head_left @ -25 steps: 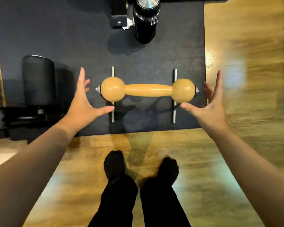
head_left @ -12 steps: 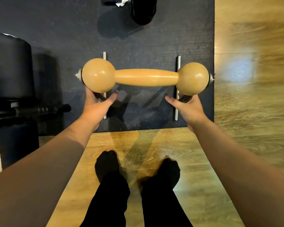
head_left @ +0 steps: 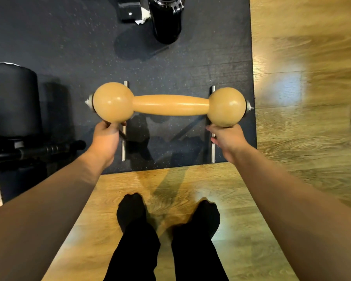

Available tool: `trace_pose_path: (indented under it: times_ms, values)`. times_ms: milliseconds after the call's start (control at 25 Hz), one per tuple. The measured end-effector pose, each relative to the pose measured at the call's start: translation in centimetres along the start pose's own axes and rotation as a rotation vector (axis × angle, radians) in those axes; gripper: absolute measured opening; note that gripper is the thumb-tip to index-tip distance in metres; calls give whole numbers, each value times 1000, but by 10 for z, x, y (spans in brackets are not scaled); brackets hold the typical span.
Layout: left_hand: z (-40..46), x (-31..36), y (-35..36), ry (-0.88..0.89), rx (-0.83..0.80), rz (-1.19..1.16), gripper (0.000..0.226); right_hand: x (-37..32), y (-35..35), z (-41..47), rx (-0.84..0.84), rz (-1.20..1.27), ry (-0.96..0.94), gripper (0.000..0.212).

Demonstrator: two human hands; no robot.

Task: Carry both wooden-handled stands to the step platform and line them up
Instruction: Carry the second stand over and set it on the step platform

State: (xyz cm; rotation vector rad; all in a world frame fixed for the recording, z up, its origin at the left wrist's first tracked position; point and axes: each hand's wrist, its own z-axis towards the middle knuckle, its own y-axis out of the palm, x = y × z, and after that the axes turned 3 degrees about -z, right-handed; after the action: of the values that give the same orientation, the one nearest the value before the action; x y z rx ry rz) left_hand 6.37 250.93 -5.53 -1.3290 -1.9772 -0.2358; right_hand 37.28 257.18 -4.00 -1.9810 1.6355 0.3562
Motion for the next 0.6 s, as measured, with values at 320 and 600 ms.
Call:
trace_pose_path:
  times_ms: [320,600]
  values:
    - [-60,46,-1,10,-11,-86,21,-32,-19,-50,59,-10,-4,42]
    - [-137,129,-27,151,89,-72,34,-120,-41,-130,83,-48,-109,40]
